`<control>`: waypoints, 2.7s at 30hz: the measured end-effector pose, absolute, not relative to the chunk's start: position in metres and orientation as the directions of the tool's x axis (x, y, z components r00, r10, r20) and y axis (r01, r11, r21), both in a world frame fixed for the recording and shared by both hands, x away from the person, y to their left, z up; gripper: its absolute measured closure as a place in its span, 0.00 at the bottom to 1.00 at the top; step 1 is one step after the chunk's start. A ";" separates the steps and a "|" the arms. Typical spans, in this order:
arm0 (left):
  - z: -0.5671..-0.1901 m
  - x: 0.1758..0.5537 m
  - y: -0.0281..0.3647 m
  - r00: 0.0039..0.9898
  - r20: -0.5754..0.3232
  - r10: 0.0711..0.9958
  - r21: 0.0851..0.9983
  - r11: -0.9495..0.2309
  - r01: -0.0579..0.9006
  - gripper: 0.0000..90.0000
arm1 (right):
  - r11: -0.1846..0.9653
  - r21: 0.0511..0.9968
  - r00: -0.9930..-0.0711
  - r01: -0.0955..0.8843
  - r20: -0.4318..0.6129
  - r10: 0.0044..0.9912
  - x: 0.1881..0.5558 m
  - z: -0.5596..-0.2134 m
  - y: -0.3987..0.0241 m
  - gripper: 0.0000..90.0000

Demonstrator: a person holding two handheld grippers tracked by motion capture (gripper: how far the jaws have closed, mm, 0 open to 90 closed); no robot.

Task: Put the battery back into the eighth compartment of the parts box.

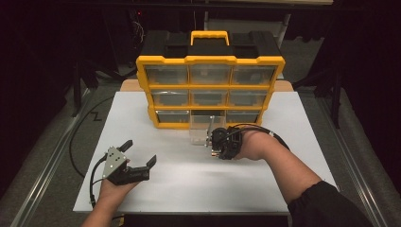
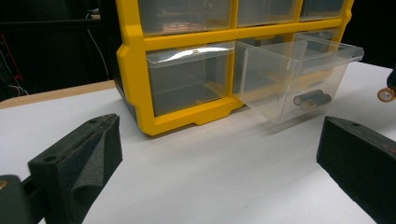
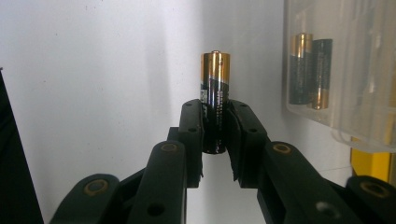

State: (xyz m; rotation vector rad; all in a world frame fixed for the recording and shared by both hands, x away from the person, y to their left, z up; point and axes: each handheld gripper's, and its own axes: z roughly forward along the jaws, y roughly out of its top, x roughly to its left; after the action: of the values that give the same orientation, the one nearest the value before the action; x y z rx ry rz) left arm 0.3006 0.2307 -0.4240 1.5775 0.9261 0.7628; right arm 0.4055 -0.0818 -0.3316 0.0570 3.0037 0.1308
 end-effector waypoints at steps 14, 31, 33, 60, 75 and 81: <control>-0.424 0.300 0.231 0.489 0.001 0.872 0.982 -0.093 0.164 0.01 | 0.994 0.103 -0.986 0.034 -0.157 0.050 0.413 -0.309 -0.078 0.88; -0.424 0.299 0.230 0.495 0.004 0.869 0.982 -0.098 0.164 0.01 | 0.993 0.105 -0.982 0.050 -0.177 0.068 0.422 -0.293 -0.080 0.88; -0.424 0.299 0.231 0.492 0.002 0.870 0.982 -0.096 0.165 0.01 | 0.994 0.101 -0.982 0.048 -0.178 0.066 0.423 -0.292 -0.079 0.87; -0.425 0.299 0.234 0.489 -0.011 0.872 0.982 -0.083 0.170 0.01 | 0.994 0.096 -0.978 0.055 -0.196 0.073 0.449 -0.281 -0.065 0.87; -0.425 0.298 0.235 0.485 -0.014 0.874 0.983 -0.077 0.167 0.01 | 0.993 0.097 -0.975 0.072 -0.203 0.091 0.462 -0.283 -0.061 0.87; -0.424 0.298 0.235 0.484 -0.014 0.875 0.983 -0.077 0.167 0.01 | 0.994 0.080 -0.975 0.075 -0.202 0.090 0.468 -0.289 -0.060 0.87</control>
State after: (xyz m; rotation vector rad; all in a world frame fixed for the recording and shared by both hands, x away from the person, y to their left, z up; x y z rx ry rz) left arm 0.2978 0.2352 -0.4243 1.5613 0.9325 0.7560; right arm 0.4675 -0.0600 -0.2888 0.1230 2.9303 0.1056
